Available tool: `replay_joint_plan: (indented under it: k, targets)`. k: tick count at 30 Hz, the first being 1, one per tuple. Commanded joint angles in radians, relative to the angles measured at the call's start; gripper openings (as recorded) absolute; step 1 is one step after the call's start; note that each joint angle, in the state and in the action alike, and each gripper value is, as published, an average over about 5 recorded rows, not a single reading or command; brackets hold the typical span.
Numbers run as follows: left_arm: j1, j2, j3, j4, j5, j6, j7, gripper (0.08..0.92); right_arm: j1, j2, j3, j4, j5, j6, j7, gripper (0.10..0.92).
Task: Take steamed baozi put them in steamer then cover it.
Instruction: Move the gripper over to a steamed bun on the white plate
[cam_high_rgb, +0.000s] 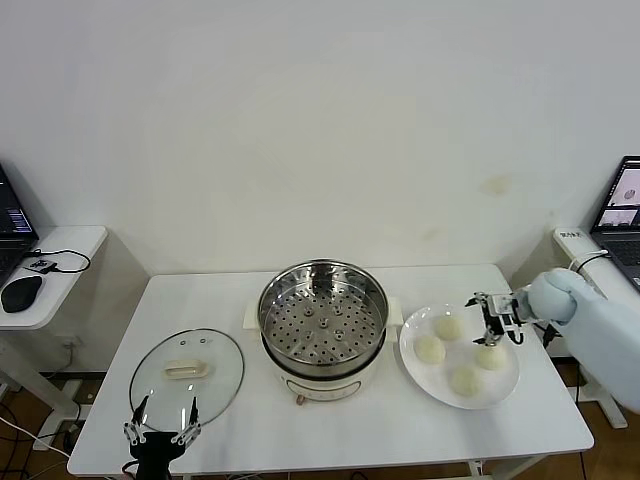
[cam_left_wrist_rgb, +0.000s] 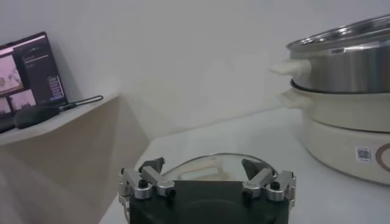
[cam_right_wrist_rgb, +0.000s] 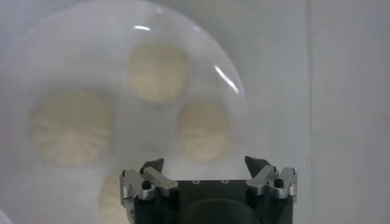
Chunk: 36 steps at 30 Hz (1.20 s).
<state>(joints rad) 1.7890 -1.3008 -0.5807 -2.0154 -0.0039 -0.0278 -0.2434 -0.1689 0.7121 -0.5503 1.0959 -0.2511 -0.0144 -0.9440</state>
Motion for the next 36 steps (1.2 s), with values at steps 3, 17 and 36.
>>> replay_joint_plan:
  k: [3, 17, 36]
  targets:
    - [-0.001, 0.003, -0.006, 0.002, 0.005, 0.000, 0.000, 0.823, 0.118, 0.100, -0.154, -0.136, 0.003, 0.008, -0.044, 0.823]
    - [0.002, 0.004, -0.020, 0.001, 0.008, -0.006, -0.003, 0.823, 0.111, 0.160, -0.151, -0.199, -0.010, -0.010, -0.041, 0.785]
    - [0.015, 0.001, -0.026, -0.008, 0.022, -0.027, -0.013, 0.823, 0.114, 0.185, -0.148, -0.217, -0.008, -0.028, -0.033, 0.597]
